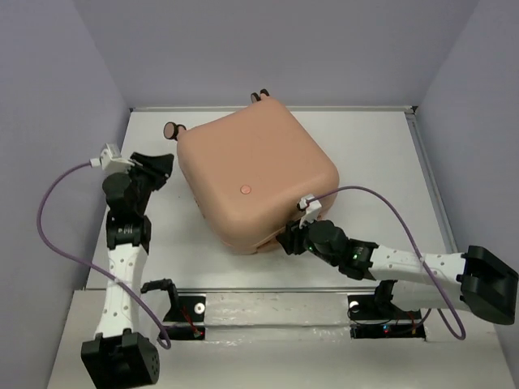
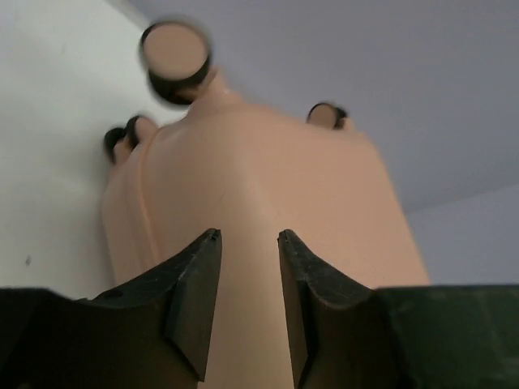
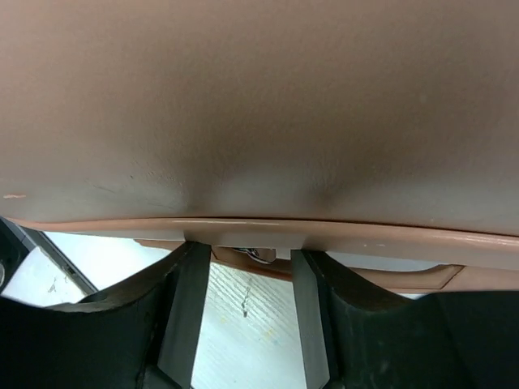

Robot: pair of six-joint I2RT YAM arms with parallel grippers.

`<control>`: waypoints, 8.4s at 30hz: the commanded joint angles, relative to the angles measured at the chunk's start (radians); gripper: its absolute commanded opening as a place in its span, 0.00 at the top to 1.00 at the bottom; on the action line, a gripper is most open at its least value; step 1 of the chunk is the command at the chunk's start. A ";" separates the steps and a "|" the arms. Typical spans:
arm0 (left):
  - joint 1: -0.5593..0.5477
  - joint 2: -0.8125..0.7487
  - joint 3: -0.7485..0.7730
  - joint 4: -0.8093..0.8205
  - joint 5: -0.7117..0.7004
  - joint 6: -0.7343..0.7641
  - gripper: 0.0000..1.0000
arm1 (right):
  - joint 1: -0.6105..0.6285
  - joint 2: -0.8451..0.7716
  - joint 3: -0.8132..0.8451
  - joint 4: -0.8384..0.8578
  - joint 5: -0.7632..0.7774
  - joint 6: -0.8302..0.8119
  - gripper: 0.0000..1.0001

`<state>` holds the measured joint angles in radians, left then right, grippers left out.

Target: Pack the luggage

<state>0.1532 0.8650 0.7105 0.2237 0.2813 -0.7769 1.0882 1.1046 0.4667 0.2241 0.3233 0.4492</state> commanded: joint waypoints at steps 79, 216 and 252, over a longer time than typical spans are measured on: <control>-0.248 0.680 0.585 -0.096 0.010 -0.022 0.04 | 0.228 0.077 0.086 0.034 0.111 0.169 0.93; -1.058 0.223 -0.134 0.100 -0.479 0.179 0.65 | -0.477 -0.109 -0.082 0.147 -0.314 -0.133 0.65; -1.057 0.377 -0.033 0.149 -0.576 0.244 0.65 | -0.554 0.106 -0.011 0.345 -0.580 -0.173 0.93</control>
<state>-0.8982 1.2068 0.6044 0.3019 -0.2100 -0.5831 0.5232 1.2453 0.4400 0.4366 -0.2520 0.2211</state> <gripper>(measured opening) 0.349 0.077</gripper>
